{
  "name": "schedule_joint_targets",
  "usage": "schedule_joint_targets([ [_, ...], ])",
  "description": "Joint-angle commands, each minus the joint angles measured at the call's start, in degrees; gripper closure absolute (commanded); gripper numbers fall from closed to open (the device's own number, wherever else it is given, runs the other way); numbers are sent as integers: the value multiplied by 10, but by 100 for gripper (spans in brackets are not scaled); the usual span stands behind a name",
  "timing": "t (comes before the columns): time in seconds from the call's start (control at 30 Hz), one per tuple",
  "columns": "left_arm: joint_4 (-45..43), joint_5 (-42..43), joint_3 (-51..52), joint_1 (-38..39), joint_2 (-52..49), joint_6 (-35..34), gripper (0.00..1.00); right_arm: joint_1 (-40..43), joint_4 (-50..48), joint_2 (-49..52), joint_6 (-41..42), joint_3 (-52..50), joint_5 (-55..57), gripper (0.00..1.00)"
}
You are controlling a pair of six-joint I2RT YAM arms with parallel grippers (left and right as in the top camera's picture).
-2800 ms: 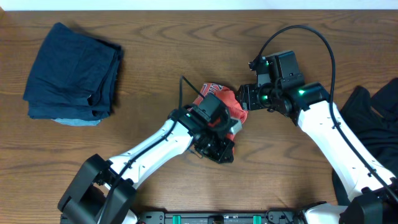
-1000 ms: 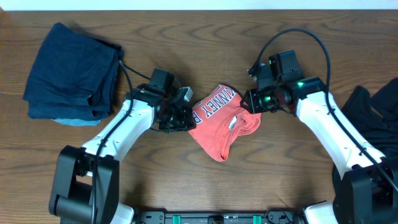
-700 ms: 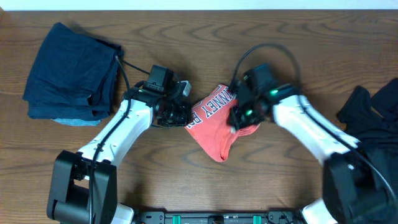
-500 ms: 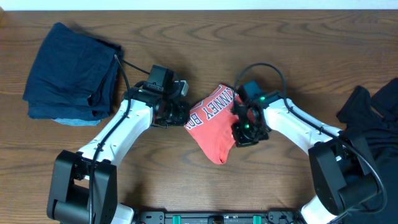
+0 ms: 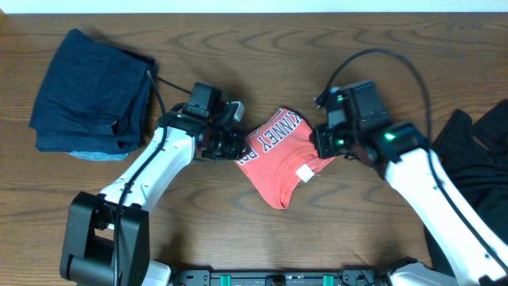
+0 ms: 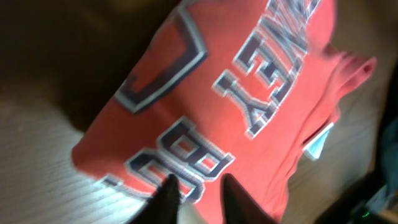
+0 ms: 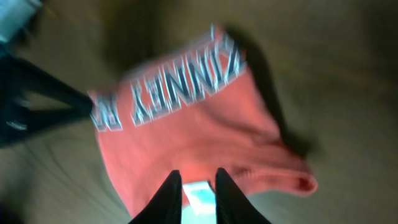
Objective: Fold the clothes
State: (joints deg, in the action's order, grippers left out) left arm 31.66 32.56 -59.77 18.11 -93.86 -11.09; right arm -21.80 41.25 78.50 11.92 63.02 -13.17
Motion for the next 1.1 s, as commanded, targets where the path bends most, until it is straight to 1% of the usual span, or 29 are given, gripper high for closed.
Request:
schedule_joint_targets([
  [0.0,-24,16,-5,0,-5,-20,94,4,-23,8,48,1,0,86],
  [0.1,-48,15,-4,9,-11,-21,94,-8,-39,41,72,-3,-11,88],
  [0.2,-64,15,-4,24,-36,-21,94,-31,-58,112,92,-5,-45,91],
  [0.33,-65,-3,-4,39,-101,-21,94,-57,-69,215,134,-5,-57,95],
  [0.47,-67,-16,-5,31,-162,-21,94,-53,-62,303,186,-5,-76,99],
  [0.57,-75,-21,-5,16,-174,-21,92,-47,-56,325,193,-5,-83,98],
  [0.67,-75,-19,-17,-5,-160,-21,89,-47,-59,313,172,-5,-81,96],
  [0.8,-63,22,-43,-31,-117,-21,81,-47,-59,260,117,-4,-91,91],
  [0.93,-38,83,-55,-45,-52,-21,59,-49,-60,180,42,-4,-108,84],
  [0.97,-29,89,-55,-44,-33,-21,53,-50,-63,159,26,-4,-109,82],
  [1.03,-5,88,-55,-44,-2,-21,42,-50,-73,129,9,-4,-108,75],
  [1.07,7,88,-55,-44,9,-21,38,-50,-82,121,6,-5,-107,74],
])
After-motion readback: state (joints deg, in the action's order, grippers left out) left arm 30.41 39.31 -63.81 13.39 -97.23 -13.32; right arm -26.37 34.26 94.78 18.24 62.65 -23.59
